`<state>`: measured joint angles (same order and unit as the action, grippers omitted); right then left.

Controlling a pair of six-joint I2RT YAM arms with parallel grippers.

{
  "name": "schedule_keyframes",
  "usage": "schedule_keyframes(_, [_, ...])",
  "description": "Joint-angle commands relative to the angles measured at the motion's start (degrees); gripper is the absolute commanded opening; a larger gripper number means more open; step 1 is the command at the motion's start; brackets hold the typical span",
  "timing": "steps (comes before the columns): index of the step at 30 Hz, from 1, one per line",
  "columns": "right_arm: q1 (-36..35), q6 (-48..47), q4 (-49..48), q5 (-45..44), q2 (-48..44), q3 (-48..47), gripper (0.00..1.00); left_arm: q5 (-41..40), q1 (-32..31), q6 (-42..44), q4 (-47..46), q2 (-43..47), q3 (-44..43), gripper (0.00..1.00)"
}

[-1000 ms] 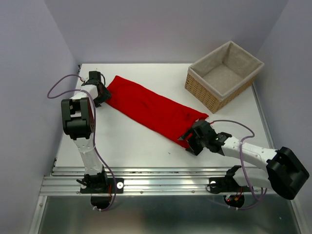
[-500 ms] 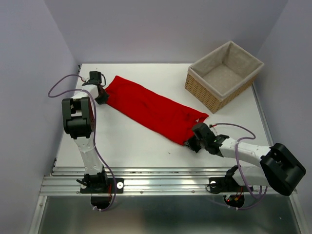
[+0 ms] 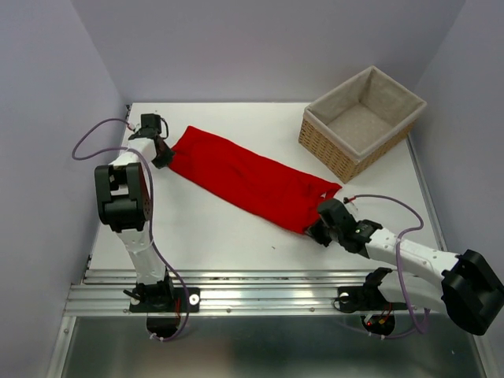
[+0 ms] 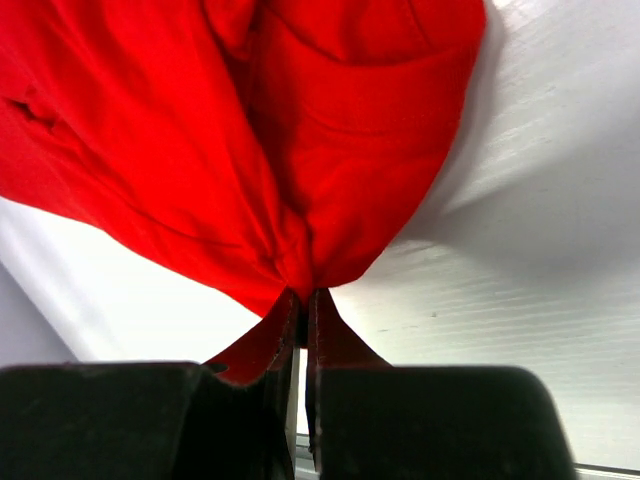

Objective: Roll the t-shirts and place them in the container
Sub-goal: Fold the T-shirt at the center of the board.

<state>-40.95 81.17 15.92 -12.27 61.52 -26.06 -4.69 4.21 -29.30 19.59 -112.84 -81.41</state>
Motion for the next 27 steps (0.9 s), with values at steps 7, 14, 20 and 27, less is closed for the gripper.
schedule_keyframes(7, [-0.3,-2.6,2.4,0.2,-2.5,3.9,0.01,3.1,0.0,-0.5,-3.9,10.5,10.5,0.01])
schedule_keyframes(14, [-0.3,-3.2,2.3,0.5,-2.7,3.7,0.01,4.1,-0.1,-2.7,-5.5,7.9,10.0,0.73])
schedule_keyframes(20, [-0.3,-3.6,2.2,0.8,-2.2,3.3,0.01,2.4,-1.8,-3.7,-5.9,3.3,7.5,0.71])
schedule_keyframes(27, [-0.3,-4.3,2.0,1.9,-1.9,2.5,0.01,2.7,-3.5,-3.3,-4.7,-0.5,4.6,0.09])
